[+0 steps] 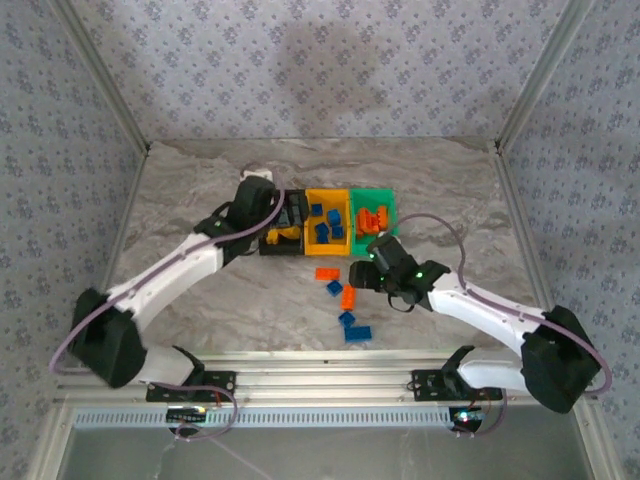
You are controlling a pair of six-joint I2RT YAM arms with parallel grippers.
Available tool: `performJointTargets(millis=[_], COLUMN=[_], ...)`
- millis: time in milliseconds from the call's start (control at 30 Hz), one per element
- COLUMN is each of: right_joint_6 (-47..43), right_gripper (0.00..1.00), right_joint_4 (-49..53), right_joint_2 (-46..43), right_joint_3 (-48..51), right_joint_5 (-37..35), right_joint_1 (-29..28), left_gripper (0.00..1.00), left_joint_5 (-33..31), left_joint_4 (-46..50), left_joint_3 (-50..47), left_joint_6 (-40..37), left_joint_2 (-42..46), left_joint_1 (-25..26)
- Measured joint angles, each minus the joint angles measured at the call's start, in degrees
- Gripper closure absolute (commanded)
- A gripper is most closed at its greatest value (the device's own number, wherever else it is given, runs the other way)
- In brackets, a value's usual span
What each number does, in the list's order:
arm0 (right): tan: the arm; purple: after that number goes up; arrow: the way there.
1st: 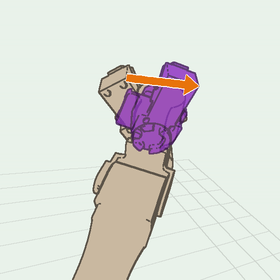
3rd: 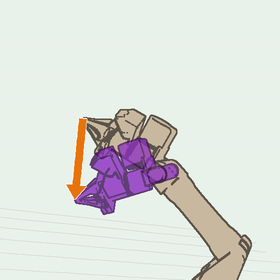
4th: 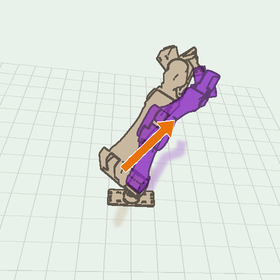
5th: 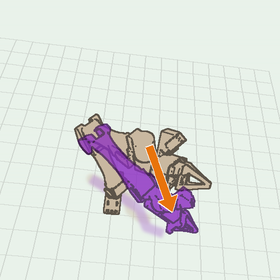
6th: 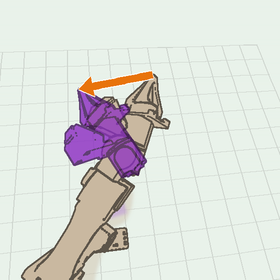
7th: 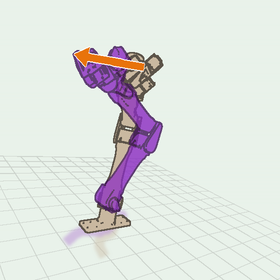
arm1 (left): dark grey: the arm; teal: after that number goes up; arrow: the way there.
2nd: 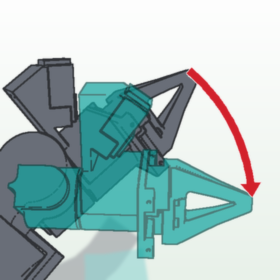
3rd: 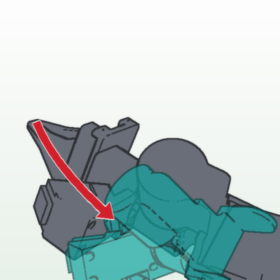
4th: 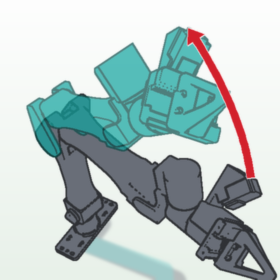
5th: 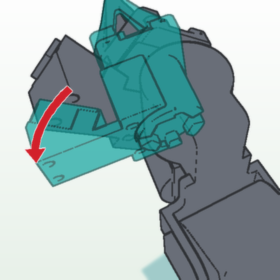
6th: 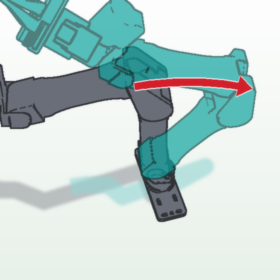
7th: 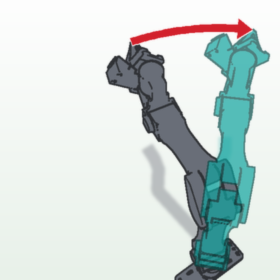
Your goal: Sort the legos into containers by color
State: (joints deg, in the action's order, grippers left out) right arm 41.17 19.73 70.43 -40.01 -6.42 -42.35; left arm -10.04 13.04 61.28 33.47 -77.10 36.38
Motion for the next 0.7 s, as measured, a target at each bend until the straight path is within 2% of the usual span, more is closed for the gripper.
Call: performJointTargets(millis=[267, 433, 700], right_joint_6=[0.66, 2.14, 4.81], right_gripper=[0.22, 0.23, 0.34], right_joint_4=[-0.02, -0.44, 0.63], right_joint_2=[7.52, 11.56, 16.28], right_joint_3=[-0.7, -1.81, -3.87], right_joint_5=[-0.61, -2.25, -5.38], right_joint_1=[-6.51, -10.14, -10.67], left_gripper=[0.01, 0.0, 0.0], left_joint_5=[-0.31, -1.36, -2.86], left_joint_4=[0.5, 3.89, 6.95], left_joint_3=[-16.17, -23.71, -27.1], left_joint_6=[3.78, 6.71, 8.87], left_joint_2=[18.58, 27.21, 32.94], left_joint_1=[6.14, 6.8, 6.82])
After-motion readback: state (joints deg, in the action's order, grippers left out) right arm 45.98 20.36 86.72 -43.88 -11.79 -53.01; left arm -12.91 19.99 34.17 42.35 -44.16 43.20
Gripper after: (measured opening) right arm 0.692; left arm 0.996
